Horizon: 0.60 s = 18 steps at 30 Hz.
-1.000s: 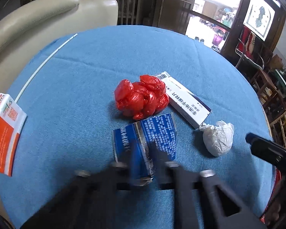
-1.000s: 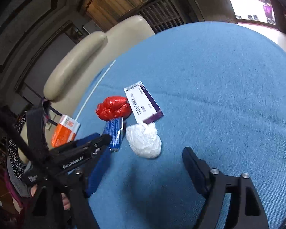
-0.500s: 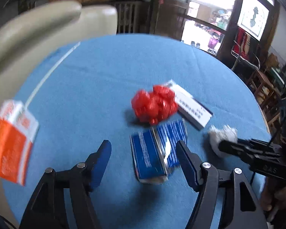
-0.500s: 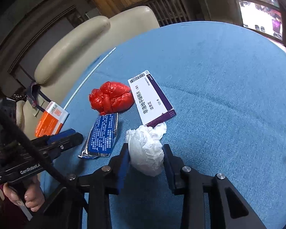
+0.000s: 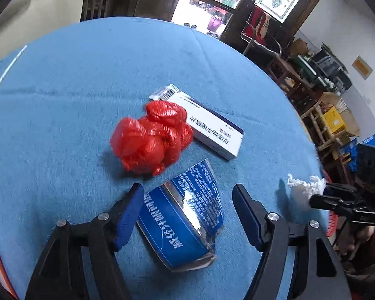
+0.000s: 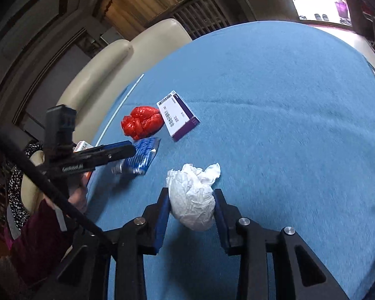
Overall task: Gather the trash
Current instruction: 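Close the right gripper on the tissue ball while the left gripper reaches the toothpaste box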
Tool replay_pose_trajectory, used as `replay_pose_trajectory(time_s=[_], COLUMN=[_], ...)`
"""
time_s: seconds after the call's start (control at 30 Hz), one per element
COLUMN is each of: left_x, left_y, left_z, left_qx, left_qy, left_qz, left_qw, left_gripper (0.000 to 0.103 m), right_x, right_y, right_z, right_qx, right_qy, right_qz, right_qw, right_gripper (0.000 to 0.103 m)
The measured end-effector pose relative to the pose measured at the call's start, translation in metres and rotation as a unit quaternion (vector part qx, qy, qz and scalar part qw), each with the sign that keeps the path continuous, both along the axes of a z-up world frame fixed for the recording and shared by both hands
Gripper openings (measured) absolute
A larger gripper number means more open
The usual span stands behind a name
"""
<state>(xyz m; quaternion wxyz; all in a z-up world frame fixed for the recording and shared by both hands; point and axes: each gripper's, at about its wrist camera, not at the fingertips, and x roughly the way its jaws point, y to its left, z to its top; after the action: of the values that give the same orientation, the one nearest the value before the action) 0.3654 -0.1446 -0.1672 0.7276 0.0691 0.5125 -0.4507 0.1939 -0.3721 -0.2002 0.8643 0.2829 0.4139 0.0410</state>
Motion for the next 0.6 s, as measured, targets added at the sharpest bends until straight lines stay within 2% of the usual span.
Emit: replay_pose_trajectory(time_s=[0.1,0.27,0.33,0.37,0.5,0.6], left_x=[-0.015,-0.079,-0.099,-0.105,-0.095,-0.080], left_y=[0.004,-0.003,-0.006,-0.007,-0.018,-0.033], left_z=[-0.001,-0.002,0.005,0.011,0.030,0.028], left_qx=[0.004,0.035,0.047,0.058,0.082,0.102], left_qy=[0.008,-0.009,-0.041,-0.069,-0.126,-0.127], left_qz=[-0.017,-0.080,-0.094,-0.094,-0.076,-0.102], left_qw=[0.9998,0.9961,0.9936,0.9915,0.9857,0.9813], left_gripper=[0.074,0.074,0.074,0.074,0.074,0.074], right_x=[-0.008,-0.012,-0.015,-0.017,-0.026,-0.030], right_y=[0.003,0.007,0.007,0.006,0.000,-0.005], right_z=[0.002,0.005,0.008,0.008,0.007,0.003], right_qx=[-0.007,-0.006,-0.005,-0.003,0.000,0.009], right_qy=[-0.002,-0.007,-0.010,-0.012,-0.011,-0.007], right_qz=[-0.001,0.000,0.000,-0.001,-0.008,-0.015], right_qw=[1.000,1.000,1.000,1.000,1.000,1.000], right_gripper=[0.036,0.036,0.036,0.036,0.036,0.036])
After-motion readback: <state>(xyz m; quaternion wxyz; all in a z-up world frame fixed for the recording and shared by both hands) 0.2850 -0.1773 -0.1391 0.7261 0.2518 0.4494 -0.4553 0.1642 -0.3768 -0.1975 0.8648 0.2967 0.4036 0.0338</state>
